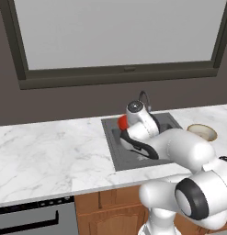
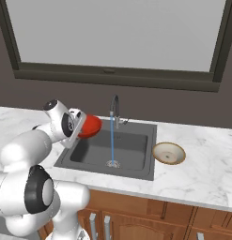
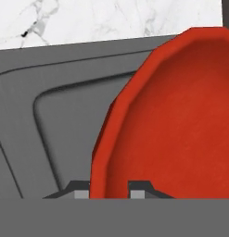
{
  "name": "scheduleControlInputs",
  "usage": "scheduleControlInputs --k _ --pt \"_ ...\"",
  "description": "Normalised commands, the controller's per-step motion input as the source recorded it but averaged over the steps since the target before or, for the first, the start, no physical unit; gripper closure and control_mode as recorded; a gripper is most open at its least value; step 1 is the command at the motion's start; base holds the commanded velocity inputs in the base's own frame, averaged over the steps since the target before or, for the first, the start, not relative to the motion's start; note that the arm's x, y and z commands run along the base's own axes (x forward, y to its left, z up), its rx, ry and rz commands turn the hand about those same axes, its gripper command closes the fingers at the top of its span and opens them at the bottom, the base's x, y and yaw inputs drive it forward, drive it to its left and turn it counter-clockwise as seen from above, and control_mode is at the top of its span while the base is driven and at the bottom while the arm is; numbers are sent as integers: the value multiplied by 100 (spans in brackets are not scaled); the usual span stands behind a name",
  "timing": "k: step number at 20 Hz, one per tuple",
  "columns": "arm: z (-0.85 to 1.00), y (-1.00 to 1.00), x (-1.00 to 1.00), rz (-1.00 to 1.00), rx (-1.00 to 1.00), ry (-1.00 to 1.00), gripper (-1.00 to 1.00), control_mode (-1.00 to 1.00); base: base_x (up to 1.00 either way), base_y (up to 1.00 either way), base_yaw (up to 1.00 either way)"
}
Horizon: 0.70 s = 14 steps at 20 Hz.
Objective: Rinse each bowl for a few seconds and place them down in the sink or on the counter.
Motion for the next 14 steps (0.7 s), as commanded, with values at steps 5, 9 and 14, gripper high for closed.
scheduleControlInputs --k 5,9,14 --pt "-12 -17 0 -3 0 0 100 -100 0 0 0" --pt "-11 -8 9 -1 0 0 100 -100 0 0 0" --pt "-10 -10 12 0 0 0 100 -100 0 0 0"
